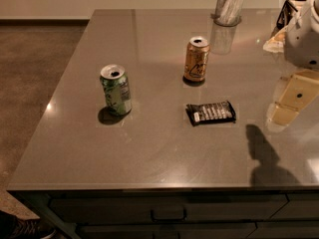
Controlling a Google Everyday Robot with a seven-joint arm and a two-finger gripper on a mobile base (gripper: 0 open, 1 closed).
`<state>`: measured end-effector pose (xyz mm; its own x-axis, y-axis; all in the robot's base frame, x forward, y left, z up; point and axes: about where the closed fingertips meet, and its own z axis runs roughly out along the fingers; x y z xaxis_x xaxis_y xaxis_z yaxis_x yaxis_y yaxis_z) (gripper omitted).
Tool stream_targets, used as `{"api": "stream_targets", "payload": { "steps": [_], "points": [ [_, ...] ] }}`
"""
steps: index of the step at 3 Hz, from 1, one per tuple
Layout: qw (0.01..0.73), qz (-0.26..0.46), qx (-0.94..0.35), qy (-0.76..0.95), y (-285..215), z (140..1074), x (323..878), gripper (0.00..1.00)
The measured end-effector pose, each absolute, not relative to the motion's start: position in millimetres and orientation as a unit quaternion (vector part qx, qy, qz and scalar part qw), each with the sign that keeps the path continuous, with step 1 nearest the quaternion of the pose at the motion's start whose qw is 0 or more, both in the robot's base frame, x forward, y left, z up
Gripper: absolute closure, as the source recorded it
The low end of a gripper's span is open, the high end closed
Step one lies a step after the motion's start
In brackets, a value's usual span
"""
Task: Knock orange can over
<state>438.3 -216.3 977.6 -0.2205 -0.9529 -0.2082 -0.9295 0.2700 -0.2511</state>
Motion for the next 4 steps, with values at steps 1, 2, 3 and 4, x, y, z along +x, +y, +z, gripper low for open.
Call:
{"api": "stream_targets", "payload": {
  "steps": [1, 2, 3, 4],
  "points": [
    [0.163, -0.037, -0.603, 0.78, -216.1, 978.3, 438.6, 0.0],
    [0.174, -0.034, -0.589, 0.789, -213.8, 978.4, 451.8, 0.0],
    [0.191, -0.026, -0.566, 0.801, -205.2, 974.3, 478.1, 0.0],
    [0.204, -0.012, -0.543, 0.814, -195.3, 965.2, 506.3, 0.0]
  ]
}}
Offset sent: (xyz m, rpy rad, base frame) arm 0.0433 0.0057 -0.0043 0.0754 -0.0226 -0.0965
